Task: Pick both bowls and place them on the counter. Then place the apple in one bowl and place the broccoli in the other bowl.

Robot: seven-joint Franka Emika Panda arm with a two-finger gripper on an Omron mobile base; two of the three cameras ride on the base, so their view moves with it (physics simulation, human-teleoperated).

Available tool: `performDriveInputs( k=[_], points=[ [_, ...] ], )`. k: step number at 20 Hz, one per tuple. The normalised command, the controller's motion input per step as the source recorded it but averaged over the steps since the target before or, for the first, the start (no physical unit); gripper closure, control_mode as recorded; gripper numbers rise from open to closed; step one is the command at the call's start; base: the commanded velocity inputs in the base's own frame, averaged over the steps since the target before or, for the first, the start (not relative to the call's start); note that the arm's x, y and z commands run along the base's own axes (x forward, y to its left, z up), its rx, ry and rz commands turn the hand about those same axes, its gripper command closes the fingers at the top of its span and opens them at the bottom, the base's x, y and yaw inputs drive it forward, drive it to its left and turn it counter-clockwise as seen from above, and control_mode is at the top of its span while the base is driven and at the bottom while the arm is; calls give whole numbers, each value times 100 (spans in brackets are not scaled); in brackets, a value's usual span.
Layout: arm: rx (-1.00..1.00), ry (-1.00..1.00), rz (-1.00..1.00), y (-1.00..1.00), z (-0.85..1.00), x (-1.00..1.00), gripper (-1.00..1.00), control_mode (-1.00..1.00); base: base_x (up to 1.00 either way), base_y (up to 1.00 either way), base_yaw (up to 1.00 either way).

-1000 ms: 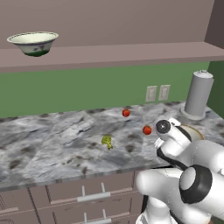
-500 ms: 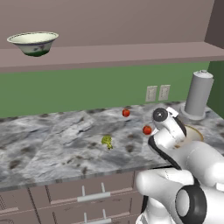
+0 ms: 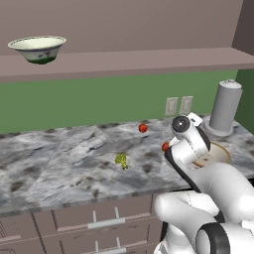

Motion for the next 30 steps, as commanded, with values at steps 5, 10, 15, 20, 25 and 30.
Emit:
performDriveInputs(
  k=[5,10,15,20,25,30],
  points=[
    [0,-11,2,10,38,-6,-100,-100,0,0,0],
    [-4,-6,4,39,19,-4,-100,-100,0,0,0],
    [14,0,5,6,0,-17,-100,-100,0,0,0],
    [51,-5,-7,6,44,-2,-100,-100,0,0,0],
    [46,-16,-11,28,73,-15,-100,-100,0,0,0],
    [43,-20,-12,45,68,-36,-100,-100,0,0,0]
  ],
)
